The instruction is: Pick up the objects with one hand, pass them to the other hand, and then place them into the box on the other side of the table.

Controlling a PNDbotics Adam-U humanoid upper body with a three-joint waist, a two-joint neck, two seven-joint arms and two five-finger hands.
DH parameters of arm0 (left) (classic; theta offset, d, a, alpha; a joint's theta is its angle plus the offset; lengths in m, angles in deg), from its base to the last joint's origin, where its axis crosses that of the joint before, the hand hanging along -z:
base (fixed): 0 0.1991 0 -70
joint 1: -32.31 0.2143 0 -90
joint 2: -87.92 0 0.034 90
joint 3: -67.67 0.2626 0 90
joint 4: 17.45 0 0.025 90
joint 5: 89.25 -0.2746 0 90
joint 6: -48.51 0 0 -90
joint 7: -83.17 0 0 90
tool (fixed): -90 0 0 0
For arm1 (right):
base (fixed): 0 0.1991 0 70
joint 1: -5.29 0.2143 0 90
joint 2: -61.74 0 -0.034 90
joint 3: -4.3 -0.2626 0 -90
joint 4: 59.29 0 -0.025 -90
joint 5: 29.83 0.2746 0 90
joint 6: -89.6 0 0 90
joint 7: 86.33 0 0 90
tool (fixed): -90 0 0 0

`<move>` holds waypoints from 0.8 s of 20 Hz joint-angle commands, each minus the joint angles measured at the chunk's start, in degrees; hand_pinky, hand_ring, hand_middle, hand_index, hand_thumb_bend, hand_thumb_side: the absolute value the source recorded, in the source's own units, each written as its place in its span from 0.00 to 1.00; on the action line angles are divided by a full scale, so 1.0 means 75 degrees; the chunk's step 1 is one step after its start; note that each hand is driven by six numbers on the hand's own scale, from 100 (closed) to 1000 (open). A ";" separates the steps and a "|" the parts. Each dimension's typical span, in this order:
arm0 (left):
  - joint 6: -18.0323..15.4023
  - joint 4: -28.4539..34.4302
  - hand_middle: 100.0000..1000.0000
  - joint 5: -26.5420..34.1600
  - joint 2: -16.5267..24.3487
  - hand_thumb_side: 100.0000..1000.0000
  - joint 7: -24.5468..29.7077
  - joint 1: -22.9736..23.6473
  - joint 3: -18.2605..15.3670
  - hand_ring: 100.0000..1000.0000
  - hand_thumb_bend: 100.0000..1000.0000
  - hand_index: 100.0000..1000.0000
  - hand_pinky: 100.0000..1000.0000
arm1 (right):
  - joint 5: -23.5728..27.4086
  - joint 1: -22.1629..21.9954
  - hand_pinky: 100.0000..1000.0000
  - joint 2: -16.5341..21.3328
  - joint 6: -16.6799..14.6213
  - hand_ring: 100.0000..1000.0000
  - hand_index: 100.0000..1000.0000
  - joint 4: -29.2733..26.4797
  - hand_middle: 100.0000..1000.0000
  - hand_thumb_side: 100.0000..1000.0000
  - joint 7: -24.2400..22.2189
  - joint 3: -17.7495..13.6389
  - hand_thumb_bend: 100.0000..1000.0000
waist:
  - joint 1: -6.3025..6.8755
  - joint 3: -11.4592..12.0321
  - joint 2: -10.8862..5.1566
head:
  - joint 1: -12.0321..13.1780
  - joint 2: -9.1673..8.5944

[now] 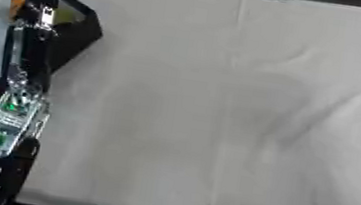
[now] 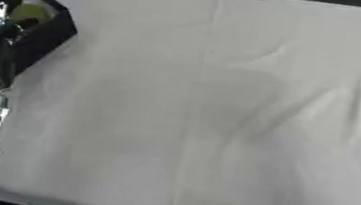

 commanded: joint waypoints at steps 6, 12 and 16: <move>0.0006 0.0108 0.80 -0.0008 0.0170 0.66 0.0013 -0.0079 -0.0050 0.92 0.49 0.80 0.69 | -0.0027 0.0077 0.77 0.0143 0.0010 0.93 0.83 -0.0194 0.82 0.40 0.0016 -0.0030 0.14 | 0.0081 -0.0026 -0.0009 | -0.0060 -0.0114; 0.0003 0.0106 0.80 -0.0006 0.0197 0.65 0.0010 -0.0082 -0.0061 0.91 0.49 0.80 0.69 | 0.0033 0.0098 0.77 0.0128 -0.0011 0.93 0.83 -0.0194 0.82 0.40 0.0060 -0.0060 0.14 | 0.0084 -0.0051 -0.0030 | -0.0025 -0.0160; -0.0002 0.0118 0.81 -0.0008 0.0188 0.65 0.0001 -0.0102 -0.0073 0.91 0.49 0.80 0.69 | 0.0031 0.0123 0.77 0.0136 -0.0006 0.93 0.83 -0.0177 0.82 0.40 0.0056 -0.0057 0.14 | 0.0080 -0.0026 -0.0031 | -0.0045 -0.0211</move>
